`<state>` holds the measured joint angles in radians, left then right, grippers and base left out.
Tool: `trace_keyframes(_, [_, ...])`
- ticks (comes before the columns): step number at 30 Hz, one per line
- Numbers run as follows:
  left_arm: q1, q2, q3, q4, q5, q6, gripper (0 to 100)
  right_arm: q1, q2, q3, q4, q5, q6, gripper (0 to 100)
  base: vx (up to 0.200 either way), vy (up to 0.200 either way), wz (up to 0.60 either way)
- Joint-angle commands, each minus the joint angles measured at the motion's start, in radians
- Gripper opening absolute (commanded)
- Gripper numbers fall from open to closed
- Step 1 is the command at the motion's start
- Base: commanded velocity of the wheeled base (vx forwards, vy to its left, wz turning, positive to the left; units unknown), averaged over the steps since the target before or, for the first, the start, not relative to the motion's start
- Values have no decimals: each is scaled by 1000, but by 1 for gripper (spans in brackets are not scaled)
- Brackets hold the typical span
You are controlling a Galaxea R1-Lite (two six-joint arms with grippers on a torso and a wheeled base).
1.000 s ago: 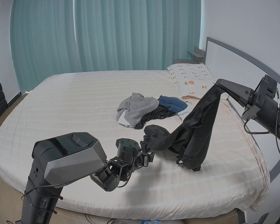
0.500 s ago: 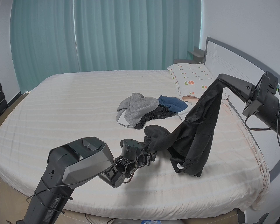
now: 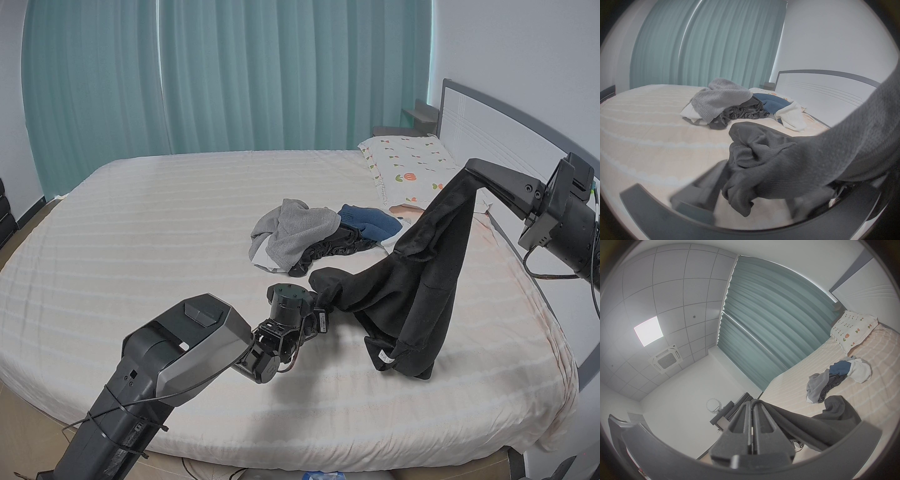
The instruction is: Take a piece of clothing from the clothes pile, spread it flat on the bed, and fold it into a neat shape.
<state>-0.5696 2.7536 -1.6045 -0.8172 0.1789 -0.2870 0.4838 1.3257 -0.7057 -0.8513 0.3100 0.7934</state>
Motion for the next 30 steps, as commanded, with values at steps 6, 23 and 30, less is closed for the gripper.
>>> trace_keyframes(6, [10, -212, 179, 61, 85, -175, 0, -50, 67, 17, -2, 0, -3, 0, 0, 0, 0])
trace_keyframes(23, [-6, -957, 394, 497, 30, -379, 0, -67, 320, -159, -127, -203, -95, 0, 0, 0, 0])
trace_keyframes(30, [-1, -1009, 482, 495, 31, -442, 0, -77, 314, -159, -146, -267, -97, 0, 0, 0, 0])
